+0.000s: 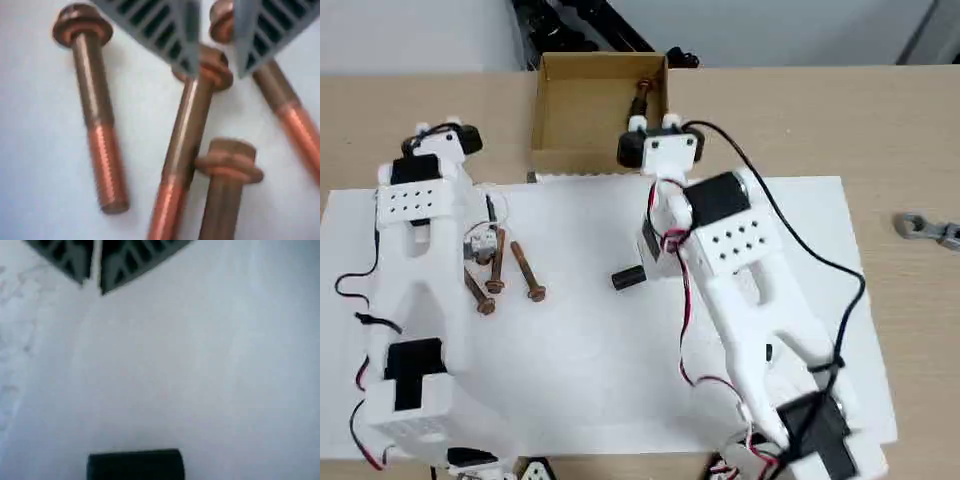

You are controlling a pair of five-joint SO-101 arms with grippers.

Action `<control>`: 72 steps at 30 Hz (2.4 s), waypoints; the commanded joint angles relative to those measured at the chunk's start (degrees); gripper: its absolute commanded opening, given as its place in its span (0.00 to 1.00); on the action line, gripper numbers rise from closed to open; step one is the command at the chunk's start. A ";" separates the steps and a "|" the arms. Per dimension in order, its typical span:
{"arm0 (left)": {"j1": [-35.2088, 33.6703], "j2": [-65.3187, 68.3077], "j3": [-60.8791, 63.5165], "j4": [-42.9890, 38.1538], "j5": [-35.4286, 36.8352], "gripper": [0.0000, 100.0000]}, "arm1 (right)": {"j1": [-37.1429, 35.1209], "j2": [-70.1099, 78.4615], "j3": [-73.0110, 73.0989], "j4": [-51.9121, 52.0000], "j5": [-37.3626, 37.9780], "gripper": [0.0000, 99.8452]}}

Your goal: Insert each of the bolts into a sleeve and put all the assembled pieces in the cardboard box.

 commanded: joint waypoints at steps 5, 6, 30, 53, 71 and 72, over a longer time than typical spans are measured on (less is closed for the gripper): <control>-0.62 8.97 -9.89 -0.88 -5.01 0.11 | 0.22 -6.81 5.63 -0.31 -0.79 0.01; -1.14 10.90 -11.56 -0.79 -5.01 0.11 | 0.22 -7.25 6.07 -0.31 -0.79 0.01; -3.69 42.46 -41.36 9.85 -13.54 0.07 | 0.22 -11.82 10.55 -1.10 -0.79 0.01; -5.01 32.09 -38.73 10.99 -22.07 0.01 | 0.22 -11.82 10.55 -1.89 -0.79 0.01; -4.13 9.41 -25.63 10.99 -60.40 0.01 | -0.04 -11.82 10.55 -1.80 -0.79 0.01; -4.13 8.70 -25.63 10.99 -63.47 0.01 | -0.04 -11.82 10.55 -1.71 -0.79 0.01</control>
